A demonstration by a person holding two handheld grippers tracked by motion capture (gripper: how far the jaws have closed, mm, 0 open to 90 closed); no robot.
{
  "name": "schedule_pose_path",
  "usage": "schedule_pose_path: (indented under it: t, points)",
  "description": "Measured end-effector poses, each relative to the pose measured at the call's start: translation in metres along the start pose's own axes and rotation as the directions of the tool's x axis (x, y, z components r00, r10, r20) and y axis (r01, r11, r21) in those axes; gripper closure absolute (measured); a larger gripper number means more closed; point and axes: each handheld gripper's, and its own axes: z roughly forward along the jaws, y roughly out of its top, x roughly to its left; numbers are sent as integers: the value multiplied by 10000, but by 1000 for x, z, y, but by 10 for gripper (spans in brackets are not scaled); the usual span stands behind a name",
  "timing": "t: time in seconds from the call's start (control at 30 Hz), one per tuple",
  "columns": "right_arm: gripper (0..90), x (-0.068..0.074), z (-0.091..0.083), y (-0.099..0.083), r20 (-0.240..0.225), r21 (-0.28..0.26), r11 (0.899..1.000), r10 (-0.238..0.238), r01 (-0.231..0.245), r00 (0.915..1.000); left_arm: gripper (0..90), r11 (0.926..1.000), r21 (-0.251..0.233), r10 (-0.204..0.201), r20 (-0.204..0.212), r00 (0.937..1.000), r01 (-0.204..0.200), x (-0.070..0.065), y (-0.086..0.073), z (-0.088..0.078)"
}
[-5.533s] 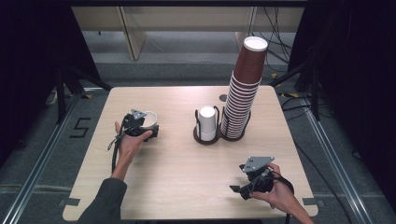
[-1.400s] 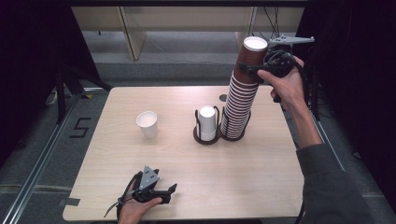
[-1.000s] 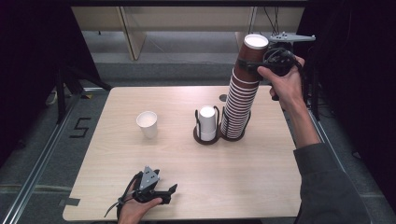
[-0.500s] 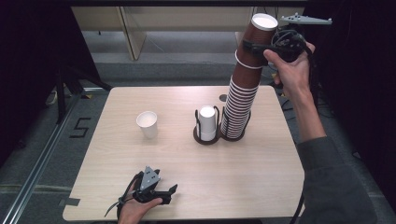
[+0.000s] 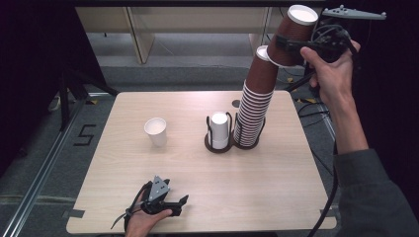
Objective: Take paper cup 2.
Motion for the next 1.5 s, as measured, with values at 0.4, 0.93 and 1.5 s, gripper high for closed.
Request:
schedule_pose_path:
  t: [0.4,0.93,1.5]
  points:
    - [173,-19,-40,-6,101,-195,9998,102,-100,9999,146,9999,165,29,-69,10000,-28,0,0,0]
    - [172,-14,-73,-47,42,500,9985,-233,231,9997,146,10000,32,-10,-51,10000,11,0,0,1]
    - [172,26,-62,-147,-1466,1368,9886,-428,632,9883,146,9998,-205,36,89,10000,-35,1,0,4]
